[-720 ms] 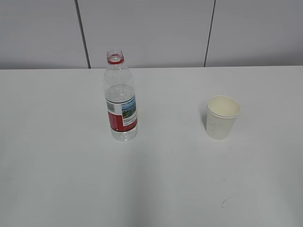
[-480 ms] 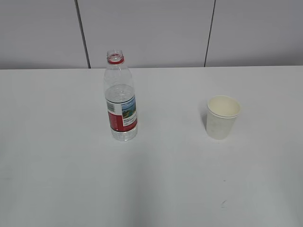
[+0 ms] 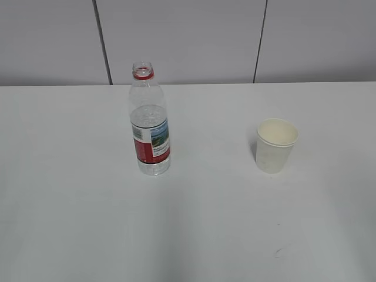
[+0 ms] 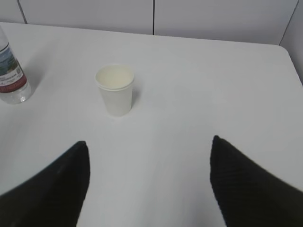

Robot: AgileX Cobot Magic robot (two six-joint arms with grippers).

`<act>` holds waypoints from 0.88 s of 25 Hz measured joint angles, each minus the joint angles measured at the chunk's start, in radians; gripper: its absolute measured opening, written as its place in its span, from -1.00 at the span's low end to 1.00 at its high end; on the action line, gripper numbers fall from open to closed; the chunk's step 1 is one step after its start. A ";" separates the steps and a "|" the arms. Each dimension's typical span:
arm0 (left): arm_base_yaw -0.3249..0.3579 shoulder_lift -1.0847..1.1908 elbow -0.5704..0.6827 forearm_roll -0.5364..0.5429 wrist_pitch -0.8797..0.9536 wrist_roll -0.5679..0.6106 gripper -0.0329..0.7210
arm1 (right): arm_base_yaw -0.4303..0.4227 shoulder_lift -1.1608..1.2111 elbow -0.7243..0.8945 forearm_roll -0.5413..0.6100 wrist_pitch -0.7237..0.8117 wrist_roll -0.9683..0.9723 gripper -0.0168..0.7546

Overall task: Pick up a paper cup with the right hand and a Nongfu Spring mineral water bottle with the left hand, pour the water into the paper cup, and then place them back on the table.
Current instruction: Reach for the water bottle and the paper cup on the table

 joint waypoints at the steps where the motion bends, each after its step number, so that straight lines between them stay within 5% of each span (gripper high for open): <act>1: 0.000 0.000 0.000 0.000 0.000 0.000 0.53 | 0.000 0.044 0.000 0.002 -0.040 0.000 0.57; 9: 0.000 0.008 -0.017 0.005 -0.071 0.015 0.53 | 0.000 0.363 0.015 0.002 -0.451 0.000 0.57; 17: 0.000 0.237 -0.023 -0.030 -0.531 0.054 0.53 | 0.000 0.628 0.109 0.002 -0.914 0.000 0.57; 22: 0.000 0.420 0.024 -0.037 -0.906 0.056 0.53 | 0.000 0.795 0.136 0.002 -1.066 0.000 0.57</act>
